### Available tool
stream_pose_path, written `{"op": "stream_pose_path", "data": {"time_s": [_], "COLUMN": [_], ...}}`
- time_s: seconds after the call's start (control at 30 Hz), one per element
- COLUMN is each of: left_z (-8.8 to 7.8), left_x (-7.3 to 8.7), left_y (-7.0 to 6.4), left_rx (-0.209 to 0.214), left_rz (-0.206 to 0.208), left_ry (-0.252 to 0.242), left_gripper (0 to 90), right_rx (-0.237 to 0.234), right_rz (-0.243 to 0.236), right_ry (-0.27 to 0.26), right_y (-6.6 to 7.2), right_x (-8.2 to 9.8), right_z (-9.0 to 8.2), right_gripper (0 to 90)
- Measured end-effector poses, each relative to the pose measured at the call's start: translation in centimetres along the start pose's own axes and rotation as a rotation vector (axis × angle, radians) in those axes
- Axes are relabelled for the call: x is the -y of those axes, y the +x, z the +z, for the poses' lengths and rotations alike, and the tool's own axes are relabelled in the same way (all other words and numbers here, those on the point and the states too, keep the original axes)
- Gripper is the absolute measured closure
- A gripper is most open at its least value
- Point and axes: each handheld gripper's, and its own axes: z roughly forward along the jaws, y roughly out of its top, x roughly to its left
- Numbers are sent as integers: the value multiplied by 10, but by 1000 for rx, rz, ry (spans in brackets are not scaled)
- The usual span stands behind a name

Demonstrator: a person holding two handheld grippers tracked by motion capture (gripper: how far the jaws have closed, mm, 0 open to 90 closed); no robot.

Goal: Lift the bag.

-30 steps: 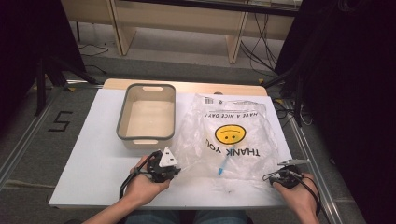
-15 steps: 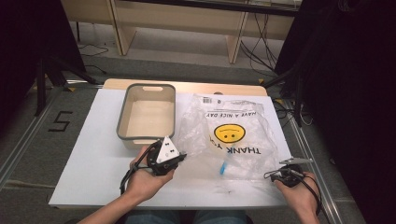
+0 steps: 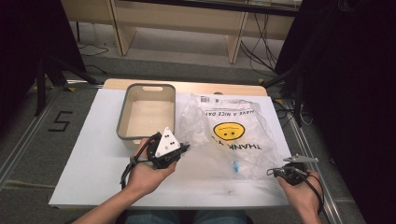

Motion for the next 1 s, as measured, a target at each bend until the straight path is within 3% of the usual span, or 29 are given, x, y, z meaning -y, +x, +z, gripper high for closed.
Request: {"op": "stream_pose_path", "data": {"time_s": [0.33,0.4,0.7,1.0], "left_z": [-5,-6,-9,-11], "left_x": [-7,-8,-10,-12], "left_y": [4,5,9,11], "left_rx": [-11,-14,-21,-30], "left_rz": [-11,-13,-27,-31], "left_ry": [-37,-43,-57,-74], "left_gripper": [898,898,898,898], "right_rx": [55,82,144,148], "right_rz": [-6,-2,13,9], "right_ry": [-74,-118,-224,-245], "right_y": [-1,-2,-4,-4], "right_x": [-5,-7,-11,-14], "right_z": [-8,-11,-20,-22], "right_gripper": [900,900,900,900]}}
